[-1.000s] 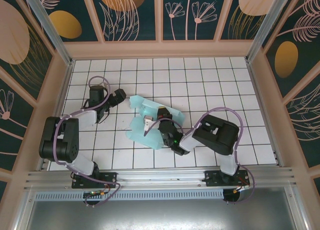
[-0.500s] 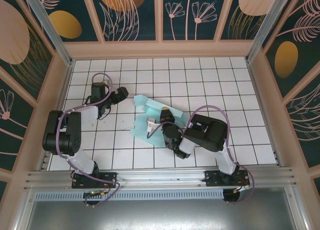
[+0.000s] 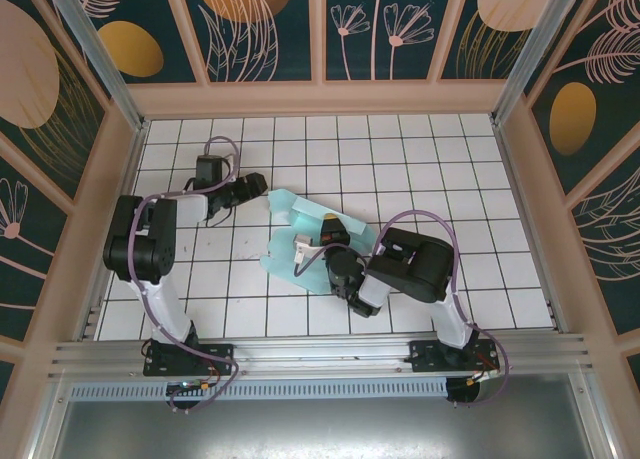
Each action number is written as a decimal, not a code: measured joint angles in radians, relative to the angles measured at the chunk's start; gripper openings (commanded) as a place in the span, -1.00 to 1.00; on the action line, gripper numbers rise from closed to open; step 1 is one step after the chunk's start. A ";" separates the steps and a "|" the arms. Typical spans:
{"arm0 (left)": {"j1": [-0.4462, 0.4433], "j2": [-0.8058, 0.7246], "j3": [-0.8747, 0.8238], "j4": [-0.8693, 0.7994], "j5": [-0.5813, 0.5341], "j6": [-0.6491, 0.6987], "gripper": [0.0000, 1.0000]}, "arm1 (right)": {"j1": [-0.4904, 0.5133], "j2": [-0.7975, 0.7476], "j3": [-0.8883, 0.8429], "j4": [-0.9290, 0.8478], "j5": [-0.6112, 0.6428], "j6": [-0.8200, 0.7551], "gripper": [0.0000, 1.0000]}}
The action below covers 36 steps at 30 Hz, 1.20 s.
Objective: Fold the paper box
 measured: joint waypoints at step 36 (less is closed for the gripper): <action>-0.108 -0.120 -0.253 0.156 0.295 0.159 0.49 | -0.017 0.000 -0.002 -0.002 0.014 0.047 -1.00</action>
